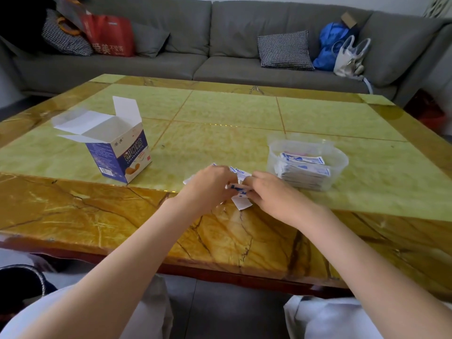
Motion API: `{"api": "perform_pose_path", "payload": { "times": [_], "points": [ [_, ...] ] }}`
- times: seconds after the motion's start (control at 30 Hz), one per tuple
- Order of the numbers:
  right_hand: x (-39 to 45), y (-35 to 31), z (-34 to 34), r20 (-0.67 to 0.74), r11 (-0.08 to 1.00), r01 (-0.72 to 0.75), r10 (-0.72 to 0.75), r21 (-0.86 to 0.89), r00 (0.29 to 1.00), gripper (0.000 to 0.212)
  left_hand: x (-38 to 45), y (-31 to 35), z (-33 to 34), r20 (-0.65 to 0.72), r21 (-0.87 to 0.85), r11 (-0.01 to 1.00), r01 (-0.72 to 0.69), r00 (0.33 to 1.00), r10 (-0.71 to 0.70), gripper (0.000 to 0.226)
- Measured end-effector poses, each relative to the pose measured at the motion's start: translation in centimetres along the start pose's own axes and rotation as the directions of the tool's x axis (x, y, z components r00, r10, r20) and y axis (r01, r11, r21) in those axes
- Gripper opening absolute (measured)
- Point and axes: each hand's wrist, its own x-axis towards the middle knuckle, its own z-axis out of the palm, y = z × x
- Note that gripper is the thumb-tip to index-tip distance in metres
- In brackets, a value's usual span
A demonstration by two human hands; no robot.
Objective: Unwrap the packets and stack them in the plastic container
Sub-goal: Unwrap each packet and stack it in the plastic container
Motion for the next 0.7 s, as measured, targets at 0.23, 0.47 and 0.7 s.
{"api": "perform_pose_path", "payload": {
  "times": [0.23,0.47,0.7],
  "points": [
    [-1.4,1.4,-1.6,0.064,0.992,-0.071,0.078,-0.108,0.995,0.021,0.0,-0.4,-0.8,0.009,-0.037,0.998,-0.050,0.999,0.050,0.021],
    [-1.9,1.7,-1.9,0.057,0.982,-0.138,0.132,0.125,0.990,0.015,-0.4,0.1,-0.6,0.007,-0.162,0.986,-0.048,0.999,0.050,0.021],
    [-1.2,1.8,-0.7,-0.002,0.997,-0.048,0.048,-0.068,0.999,0.022,-0.1,0.8,0.1,-0.044,0.076,0.997,-0.012,0.999,0.016,0.028]
  ]
}}
